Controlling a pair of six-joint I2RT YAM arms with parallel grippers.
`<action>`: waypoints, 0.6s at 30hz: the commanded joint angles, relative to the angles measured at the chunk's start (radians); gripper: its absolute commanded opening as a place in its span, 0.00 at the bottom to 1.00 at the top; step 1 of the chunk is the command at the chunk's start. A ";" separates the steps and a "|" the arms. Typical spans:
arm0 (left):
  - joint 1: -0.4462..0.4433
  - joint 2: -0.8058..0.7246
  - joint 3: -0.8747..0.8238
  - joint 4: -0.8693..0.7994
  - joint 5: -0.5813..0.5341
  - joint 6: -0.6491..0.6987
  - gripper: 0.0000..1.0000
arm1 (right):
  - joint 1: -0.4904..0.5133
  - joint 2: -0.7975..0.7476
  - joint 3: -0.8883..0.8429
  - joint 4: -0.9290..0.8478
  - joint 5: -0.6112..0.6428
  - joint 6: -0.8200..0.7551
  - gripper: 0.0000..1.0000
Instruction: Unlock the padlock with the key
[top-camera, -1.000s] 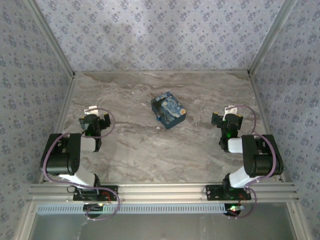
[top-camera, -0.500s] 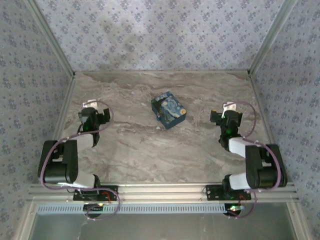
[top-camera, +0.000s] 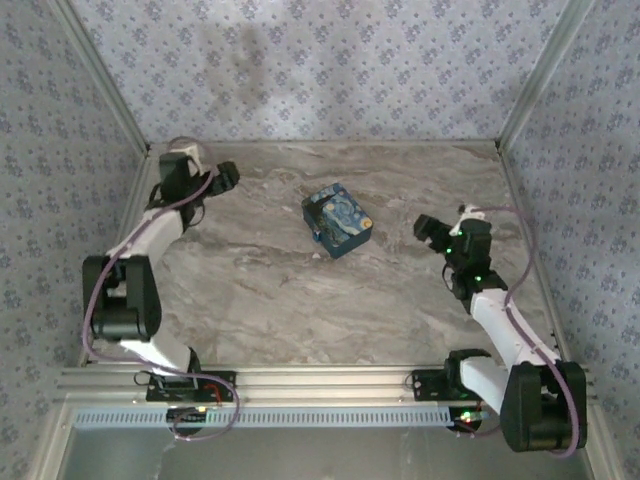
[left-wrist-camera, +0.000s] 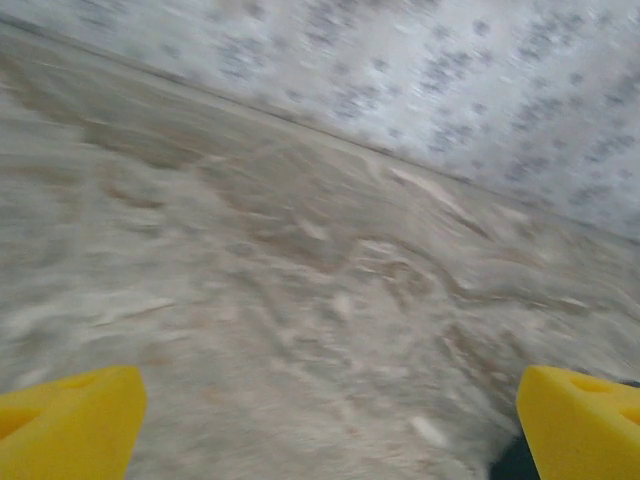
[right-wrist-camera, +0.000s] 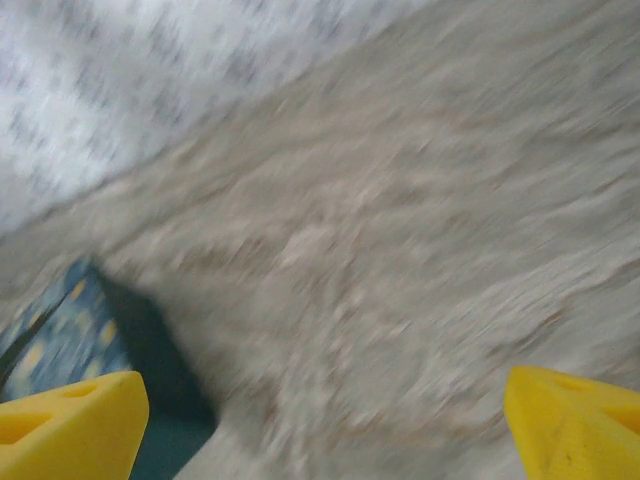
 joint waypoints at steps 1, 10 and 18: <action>-0.108 0.142 0.199 -0.227 0.148 0.015 0.95 | 0.075 0.042 0.060 -0.137 -0.085 0.079 0.92; -0.258 0.527 0.674 -0.470 0.276 0.056 0.91 | 0.272 0.210 0.091 -0.039 -0.110 0.214 0.83; -0.326 0.722 0.979 -0.699 0.318 0.155 0.88 | 0.305 0.383 0.149 0.064 -0.152 0.300 0.79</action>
